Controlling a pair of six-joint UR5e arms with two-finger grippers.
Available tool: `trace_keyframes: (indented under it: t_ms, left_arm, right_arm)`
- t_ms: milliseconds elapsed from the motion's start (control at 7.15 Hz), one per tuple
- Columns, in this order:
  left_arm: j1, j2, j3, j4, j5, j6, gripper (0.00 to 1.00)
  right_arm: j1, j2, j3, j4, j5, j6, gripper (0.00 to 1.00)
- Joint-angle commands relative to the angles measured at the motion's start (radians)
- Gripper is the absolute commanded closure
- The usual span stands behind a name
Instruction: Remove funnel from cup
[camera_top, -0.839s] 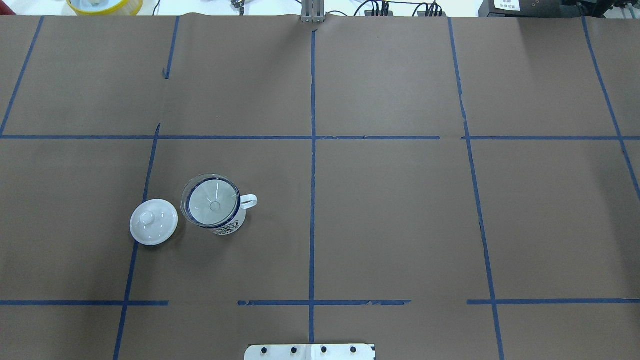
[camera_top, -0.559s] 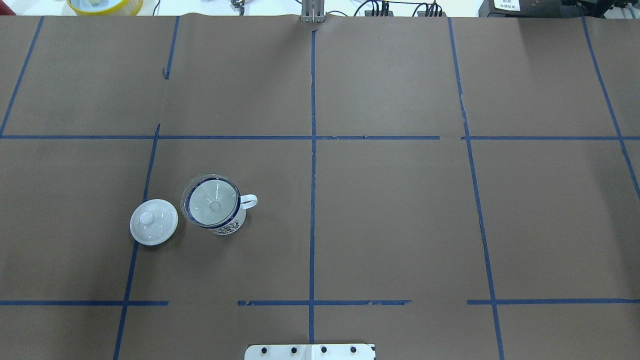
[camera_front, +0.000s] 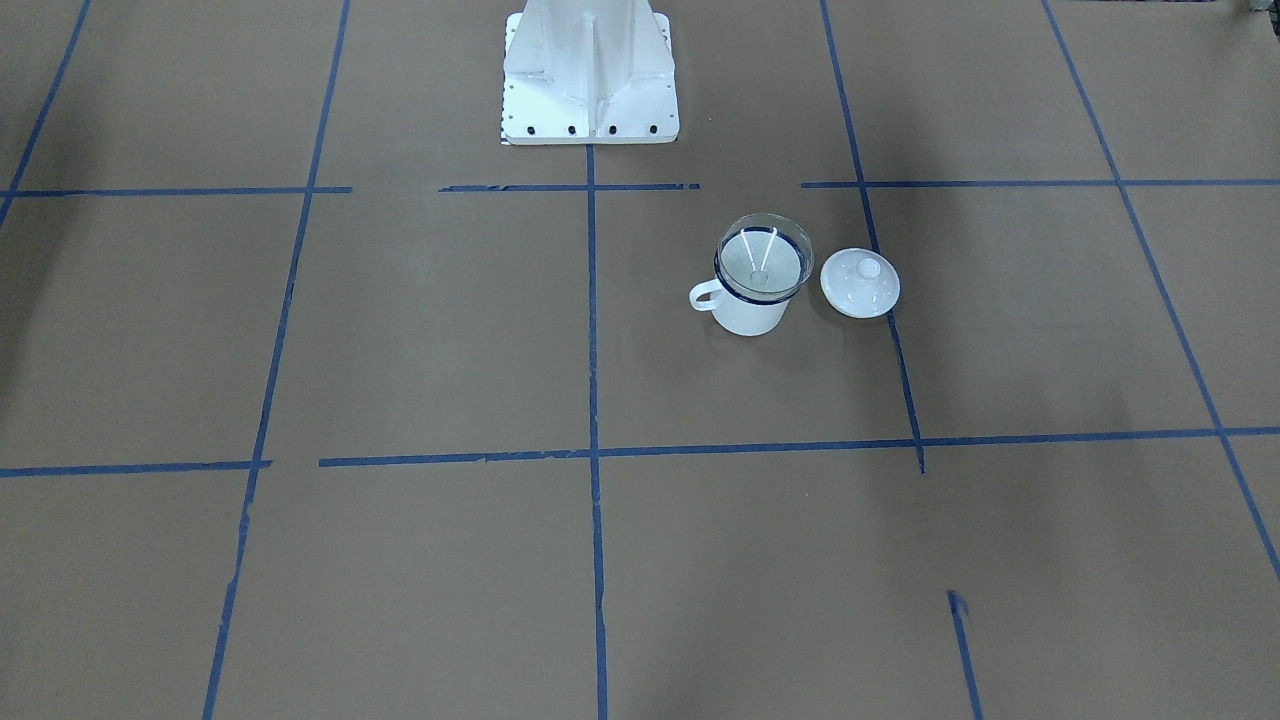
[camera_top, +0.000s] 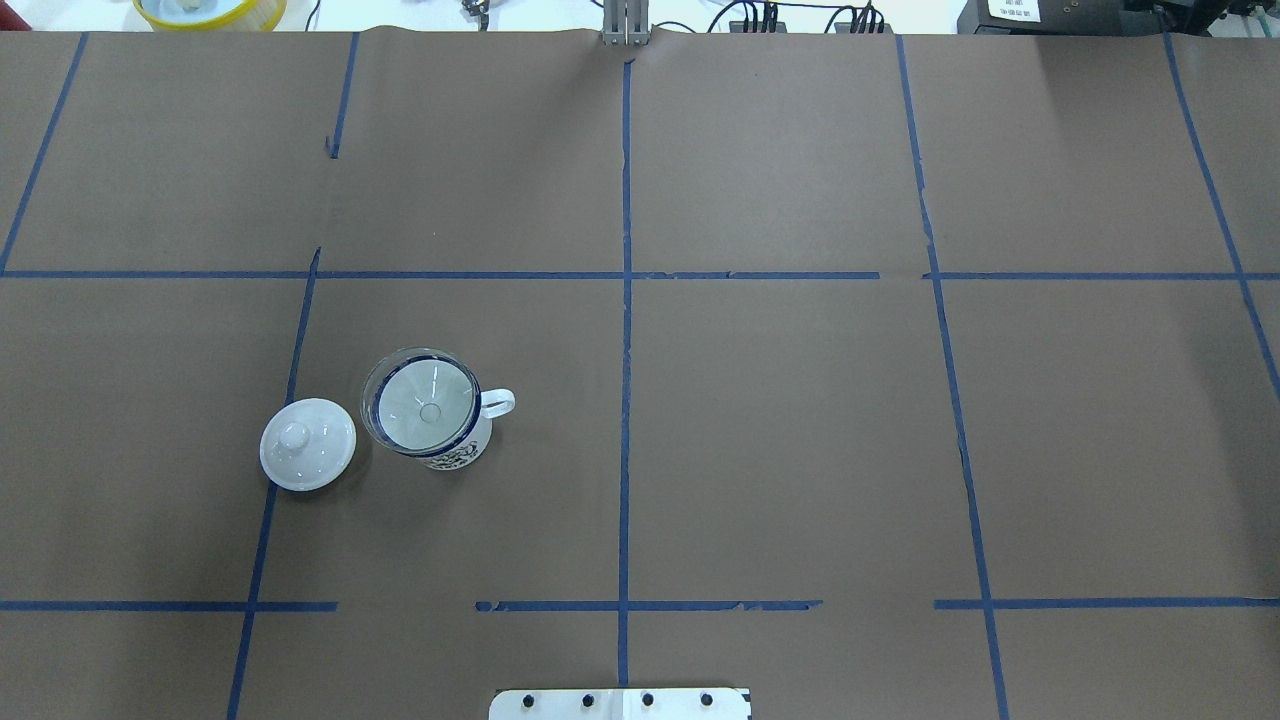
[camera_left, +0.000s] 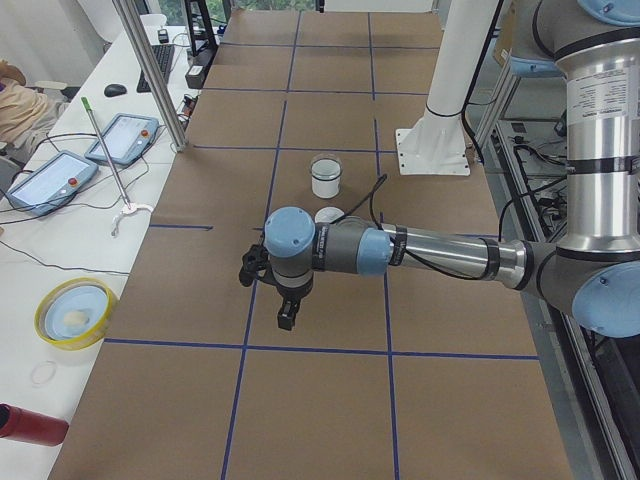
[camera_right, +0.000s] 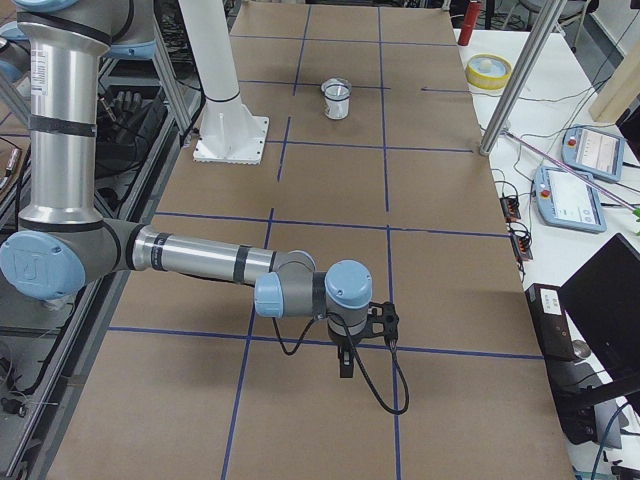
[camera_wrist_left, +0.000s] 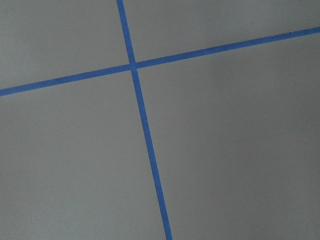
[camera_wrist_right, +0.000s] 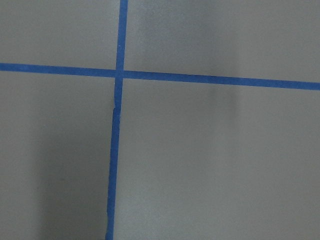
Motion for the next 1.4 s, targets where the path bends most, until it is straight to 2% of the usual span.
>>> trace_keyframes:
  t_ms: [0,140,280,559,699,839,979,1119,1259]
  left_arm:
    - [0.004,-0.15,-0.001,-0.004,0.005,-0.038,0.0]
    - [0.004,-0.206,-0.011,-0.006,0.004,-0.102,0.0]
    - [0.002,-0.214,-0.016,-0.036,-0.005,-0.199,0.0]
    - [0.013,-0.208,-0.027,-0.189,-0.016,-0.297,0.0]
    - [0.068,-0.203,-0.031,-0.284,-0.065,-0.307,0.0]
    - [0.18,-0.214,-0.036,-0.287,-0.093,-0.374,0.0]
    - [0.303,-0.276,-0.063,-0.288,-0.044,-0.587,0.0]
    - [0.444,-0.321,-0.111,-0.287,0.093,-0.803,0.0]
    - [0.553,-0.387,-0.114,-0.273,0.182,-0.967,0.0]
  right_arm:
    - [0.0,0.0,0.0,0.0,0.0,0.0,0.0]
    - [0.0,0.0,0.0,0.0,0.0,0.0,0.0]
    - [0.0,0.0,0.0,0.0,0.0,0.0,0.0]
    - [0.0,0.0,0.0,0.0,0.0,0.0,0.0]
    - [0.0,0.0,0.0,0.0,0.0,0.0,0.0]
    - [0.0,0.0,0.0,0.0,0.0,0.0,0.0]
    - [0.0,0.0,0.0,0.0,0.0,0.0,0.0]
    - [0.0,0.0,0.0,0.0,0.0,0.0,0.0]
    - [0.0,0.0,0.0,0.0,0.0,0.0,0.0]
